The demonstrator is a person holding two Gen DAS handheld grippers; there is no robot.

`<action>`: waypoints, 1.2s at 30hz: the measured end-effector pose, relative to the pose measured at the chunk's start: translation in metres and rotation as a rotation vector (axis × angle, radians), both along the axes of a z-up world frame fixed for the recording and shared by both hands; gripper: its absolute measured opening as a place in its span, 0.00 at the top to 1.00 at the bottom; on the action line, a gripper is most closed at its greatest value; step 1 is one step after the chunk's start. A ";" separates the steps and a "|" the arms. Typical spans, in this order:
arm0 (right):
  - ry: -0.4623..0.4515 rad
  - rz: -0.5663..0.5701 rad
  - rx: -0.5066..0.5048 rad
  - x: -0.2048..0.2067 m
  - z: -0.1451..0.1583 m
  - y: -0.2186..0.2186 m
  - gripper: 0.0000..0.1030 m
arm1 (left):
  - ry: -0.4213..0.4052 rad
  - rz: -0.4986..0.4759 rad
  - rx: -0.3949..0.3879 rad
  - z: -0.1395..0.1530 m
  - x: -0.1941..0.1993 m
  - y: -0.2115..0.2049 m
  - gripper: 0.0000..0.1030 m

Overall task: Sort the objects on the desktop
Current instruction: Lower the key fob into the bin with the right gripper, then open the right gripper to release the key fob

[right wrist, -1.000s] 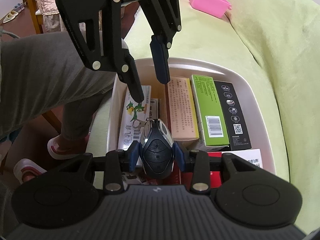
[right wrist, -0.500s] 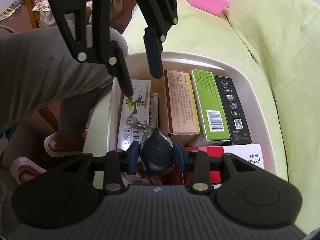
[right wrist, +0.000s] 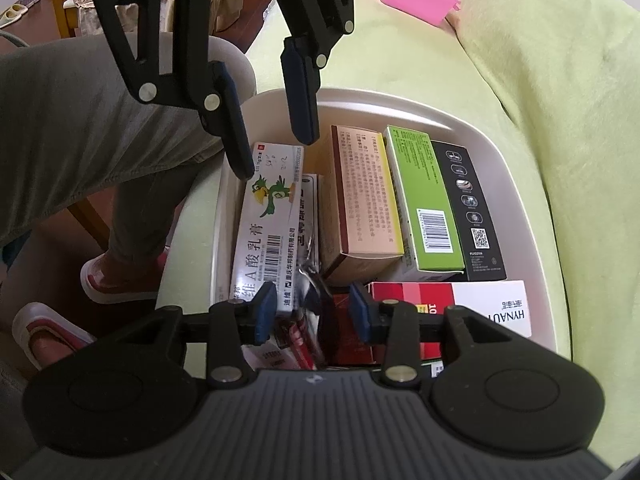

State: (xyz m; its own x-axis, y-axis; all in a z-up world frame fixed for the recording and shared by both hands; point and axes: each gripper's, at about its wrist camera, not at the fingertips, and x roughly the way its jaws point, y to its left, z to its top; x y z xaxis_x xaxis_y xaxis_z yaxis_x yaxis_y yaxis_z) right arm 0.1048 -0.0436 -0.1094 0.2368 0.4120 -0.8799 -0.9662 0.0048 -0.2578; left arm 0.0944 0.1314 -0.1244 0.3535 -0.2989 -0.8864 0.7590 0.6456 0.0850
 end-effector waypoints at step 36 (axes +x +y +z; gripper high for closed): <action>-0.016 -0.463 0.312 -0.033 0.056 -0.075 0.12 | -0.114 0.032 0.010 0.033 -0.026 -0.033 0.30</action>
State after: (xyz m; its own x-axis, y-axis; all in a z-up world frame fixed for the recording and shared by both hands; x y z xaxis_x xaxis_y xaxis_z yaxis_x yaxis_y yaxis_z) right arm 0.0722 -0.1183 -0.0529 0.4676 0.5021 -0.7275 -0.8408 0.5066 -0.1908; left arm 0.0683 0.0986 -0.0919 0.4616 -0.2774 -0.8426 0.7229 0.6681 0.1761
